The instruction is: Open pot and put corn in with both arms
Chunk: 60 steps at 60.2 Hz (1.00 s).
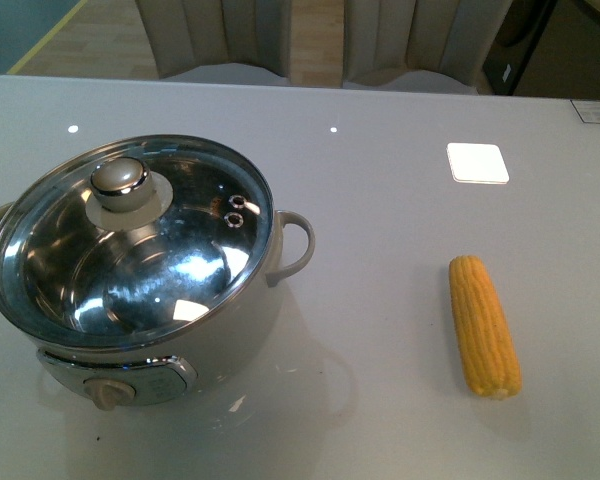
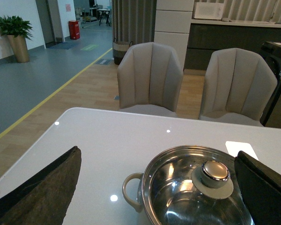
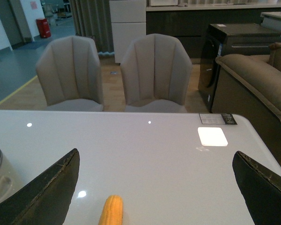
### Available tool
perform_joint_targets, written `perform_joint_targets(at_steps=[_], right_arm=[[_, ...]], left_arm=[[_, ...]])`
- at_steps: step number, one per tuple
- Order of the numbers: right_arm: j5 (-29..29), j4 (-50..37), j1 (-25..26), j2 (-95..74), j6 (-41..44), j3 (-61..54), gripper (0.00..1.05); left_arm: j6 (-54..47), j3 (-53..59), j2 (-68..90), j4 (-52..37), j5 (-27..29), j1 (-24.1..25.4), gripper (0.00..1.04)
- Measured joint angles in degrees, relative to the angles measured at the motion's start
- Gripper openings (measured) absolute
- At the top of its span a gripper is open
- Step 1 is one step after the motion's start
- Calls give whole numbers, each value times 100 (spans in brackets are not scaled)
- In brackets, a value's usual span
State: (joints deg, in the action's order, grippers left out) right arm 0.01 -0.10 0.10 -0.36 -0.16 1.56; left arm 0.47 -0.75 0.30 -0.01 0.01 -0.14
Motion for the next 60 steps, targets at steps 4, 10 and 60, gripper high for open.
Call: perform_joint_targets(at_steps=[4,10,60], right_arm=[[0,0,0,0,0,0,96],[0,0,0,0,0,0,96],[4,2,-4,4,0,-2,96]], left_arm=[[2,0,0,0,0,0,98],[0,0,0,0,0,0,98],[229,-584,1233,1738,1351,-308,98]])
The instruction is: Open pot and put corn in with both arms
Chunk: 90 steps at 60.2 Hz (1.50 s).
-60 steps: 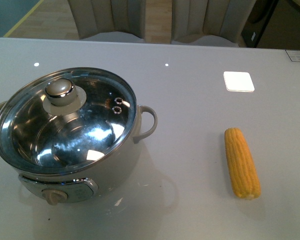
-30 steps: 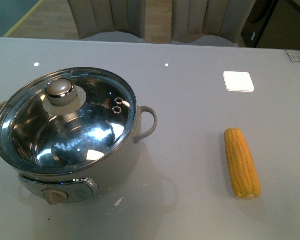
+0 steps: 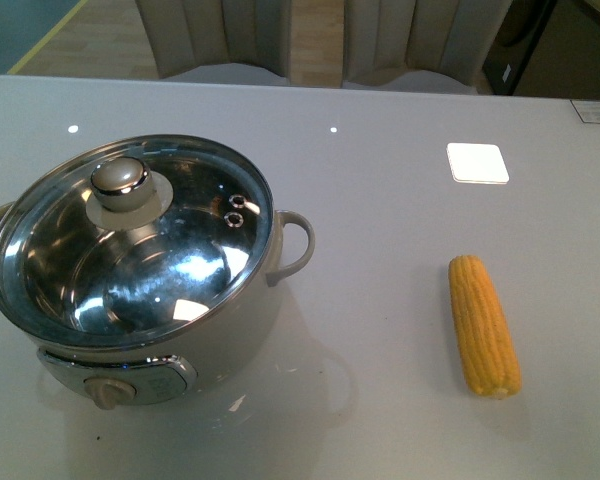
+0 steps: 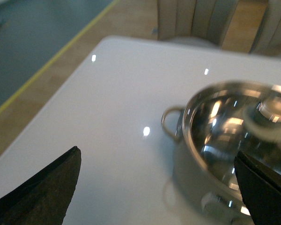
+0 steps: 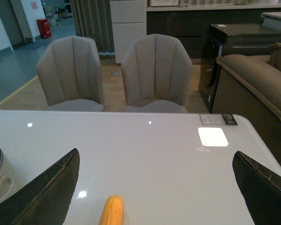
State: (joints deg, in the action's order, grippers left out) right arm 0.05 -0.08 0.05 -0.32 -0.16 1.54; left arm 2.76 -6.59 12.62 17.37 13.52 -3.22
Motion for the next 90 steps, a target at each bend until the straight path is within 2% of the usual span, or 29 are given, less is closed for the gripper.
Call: perform_joint_targets(at_steps=[8,14,22,29,35,43,56,72,90], right_arm=[[-4,0,0,2,0,0,96],[-4,0,0,0,0,0,96],[-4,0,0,0,0,0,96],[-4,0,0,0,0,0,96],[-4,0,0,0,0,0,96],[-4,0,0,0,0,0,96],[-4,0,0,0,0,0,96],[-7,0,0,0,0,0,96],[-4,0,0,2,0,0,96]], left_arm=[[31,-170,520,-131,-269,-59,98],[2,-378,1303,-848,-402,-33,98],[-109,-822,3069,-2586,-468,-208,98],[-149,-1287,4881,-4109,-640,-616,98],[-153,-1777,6205,-4806,-680,-966,98],[-146,-2162,7171,-5058,-708,-1141,98],[-7,-2673,8201,-5082,-817,-1121,98],[267,-3204,8852,-4898,-951,-1073,98],[396,-3348,9326,-4723,-944,-1285,98]])
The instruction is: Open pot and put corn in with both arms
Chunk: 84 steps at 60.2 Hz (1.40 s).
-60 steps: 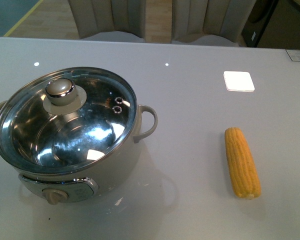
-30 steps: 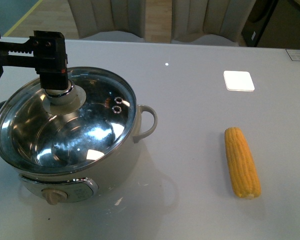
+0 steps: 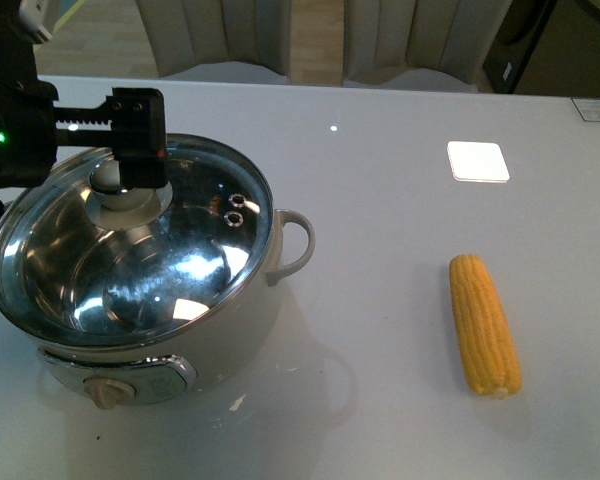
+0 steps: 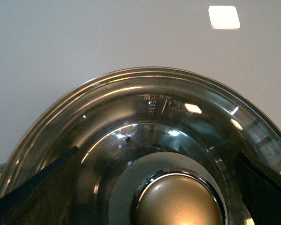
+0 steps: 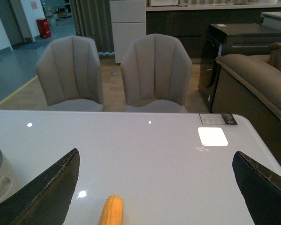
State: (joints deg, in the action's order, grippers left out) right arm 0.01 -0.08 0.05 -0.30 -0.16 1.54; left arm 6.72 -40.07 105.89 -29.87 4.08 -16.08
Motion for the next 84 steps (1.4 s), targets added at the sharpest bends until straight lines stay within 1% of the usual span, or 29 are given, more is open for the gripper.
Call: perform_joint_targets(at_steps=[31,33,34,36,40,45,51,52,84], right_arm=[[-2,0,0,-2,0,0,96],[0,0,0,-2,0,0,96],[0,0,0,-2,0,0,96],[0,0,0,-2,0,0,96],[0,0,0,-2,0,0,96],[0,0,0,-2,0,0,96],[-2,0,0,-2,0,0,96],[-2,0,0,-2,0,0,96],[0,0,0,-2,0,0,96]], left_arm=[[-9,-192,299,164,105,-129,97],[-28,-192,304,164,125,-138,95],[-31,-192,304,164,144,-144,91],[-31,-192,306,164,149,-151,88],[-37,-192,308,162,155,-162,77],[-42,-192,308,160,197,-186,61],[-44,-197,308,136,234,-199,46],[-55,-199,308,136,234,-199,45],[-186,-208,149,251,492,-262,44]])
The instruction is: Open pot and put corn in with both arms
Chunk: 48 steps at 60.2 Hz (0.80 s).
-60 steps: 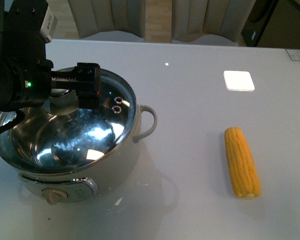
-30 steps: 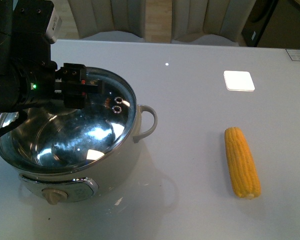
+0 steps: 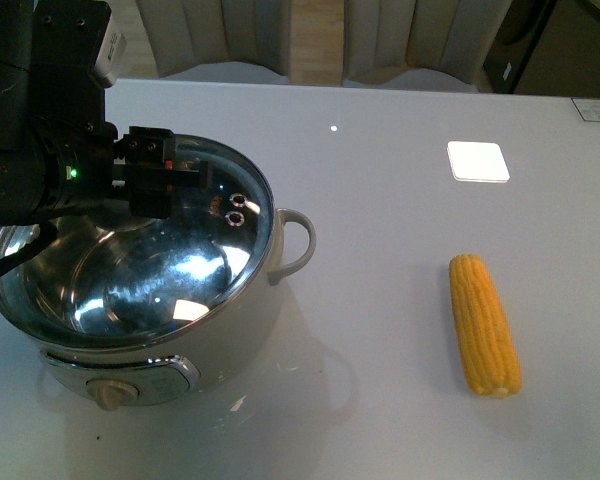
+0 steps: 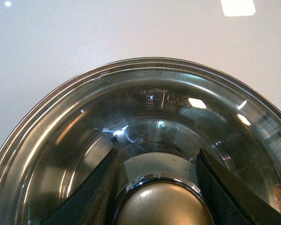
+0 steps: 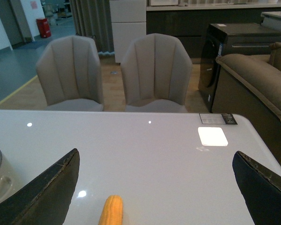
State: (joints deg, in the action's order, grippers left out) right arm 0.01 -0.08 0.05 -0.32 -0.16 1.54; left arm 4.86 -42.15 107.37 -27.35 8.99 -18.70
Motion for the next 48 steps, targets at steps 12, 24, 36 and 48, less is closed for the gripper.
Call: perform_joint_targets(at_steps=[12,24,36,48], right_arm=[[0,0,0,0,0,0,96],[0,0,0,0,0,0,96],[0,0,0,0,0,0,96],[0,0,0,0,0,0,96]], left_arm=[[-168,-2,-389,221,44,20,44],[-326,-33,-916,411,33,107,44],[-573,-31,-1534,542,-256,516,44],[-855,105,-2170,579,-671,1434,44]])
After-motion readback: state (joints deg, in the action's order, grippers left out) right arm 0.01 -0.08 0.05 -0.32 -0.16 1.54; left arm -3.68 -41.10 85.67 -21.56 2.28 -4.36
